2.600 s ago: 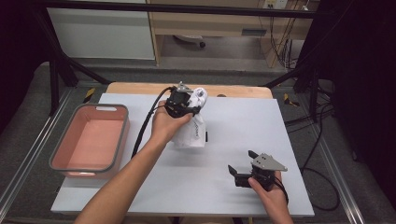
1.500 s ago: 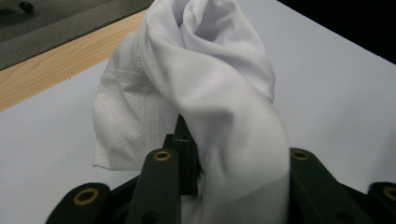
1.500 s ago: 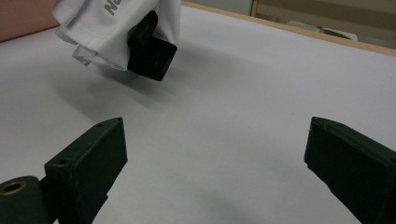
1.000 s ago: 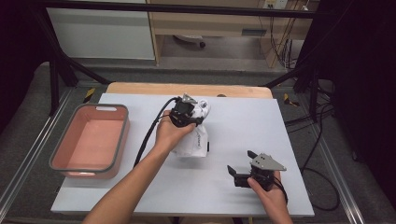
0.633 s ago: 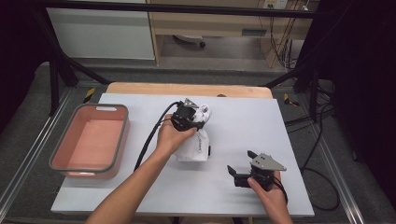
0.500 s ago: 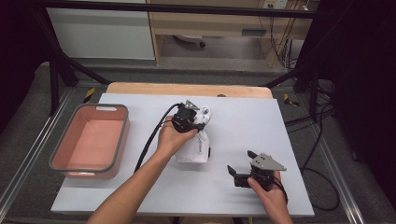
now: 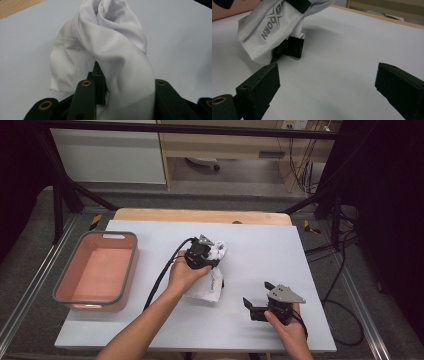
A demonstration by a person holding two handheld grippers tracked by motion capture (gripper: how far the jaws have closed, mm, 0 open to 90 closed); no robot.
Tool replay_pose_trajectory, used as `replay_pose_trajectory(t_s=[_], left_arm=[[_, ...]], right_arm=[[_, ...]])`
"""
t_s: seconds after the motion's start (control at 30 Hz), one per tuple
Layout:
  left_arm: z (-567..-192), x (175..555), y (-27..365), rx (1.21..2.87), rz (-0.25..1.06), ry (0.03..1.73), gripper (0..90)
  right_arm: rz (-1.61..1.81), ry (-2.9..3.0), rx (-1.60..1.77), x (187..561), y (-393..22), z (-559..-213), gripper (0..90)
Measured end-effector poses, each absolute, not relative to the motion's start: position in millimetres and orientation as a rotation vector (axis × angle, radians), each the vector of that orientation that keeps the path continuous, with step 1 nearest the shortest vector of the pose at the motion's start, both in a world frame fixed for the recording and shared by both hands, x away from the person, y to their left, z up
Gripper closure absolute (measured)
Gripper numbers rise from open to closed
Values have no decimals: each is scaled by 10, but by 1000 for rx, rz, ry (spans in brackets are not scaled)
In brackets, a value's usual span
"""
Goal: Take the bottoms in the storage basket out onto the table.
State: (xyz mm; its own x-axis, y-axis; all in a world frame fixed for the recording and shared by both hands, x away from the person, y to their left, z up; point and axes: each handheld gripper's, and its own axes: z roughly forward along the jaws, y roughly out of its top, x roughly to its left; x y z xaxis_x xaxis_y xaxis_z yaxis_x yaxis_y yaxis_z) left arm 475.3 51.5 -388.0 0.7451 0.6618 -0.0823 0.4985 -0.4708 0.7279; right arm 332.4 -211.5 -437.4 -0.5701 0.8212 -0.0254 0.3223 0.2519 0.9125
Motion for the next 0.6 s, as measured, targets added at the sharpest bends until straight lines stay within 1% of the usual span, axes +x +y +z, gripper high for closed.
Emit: replay_pose_trajectory(t_s=[0.6], left_arm=[[-4019,4764,475,2150,268,896,680]], right_arm=[[1289,2018,1039,3320,-2121,-4374,60]])
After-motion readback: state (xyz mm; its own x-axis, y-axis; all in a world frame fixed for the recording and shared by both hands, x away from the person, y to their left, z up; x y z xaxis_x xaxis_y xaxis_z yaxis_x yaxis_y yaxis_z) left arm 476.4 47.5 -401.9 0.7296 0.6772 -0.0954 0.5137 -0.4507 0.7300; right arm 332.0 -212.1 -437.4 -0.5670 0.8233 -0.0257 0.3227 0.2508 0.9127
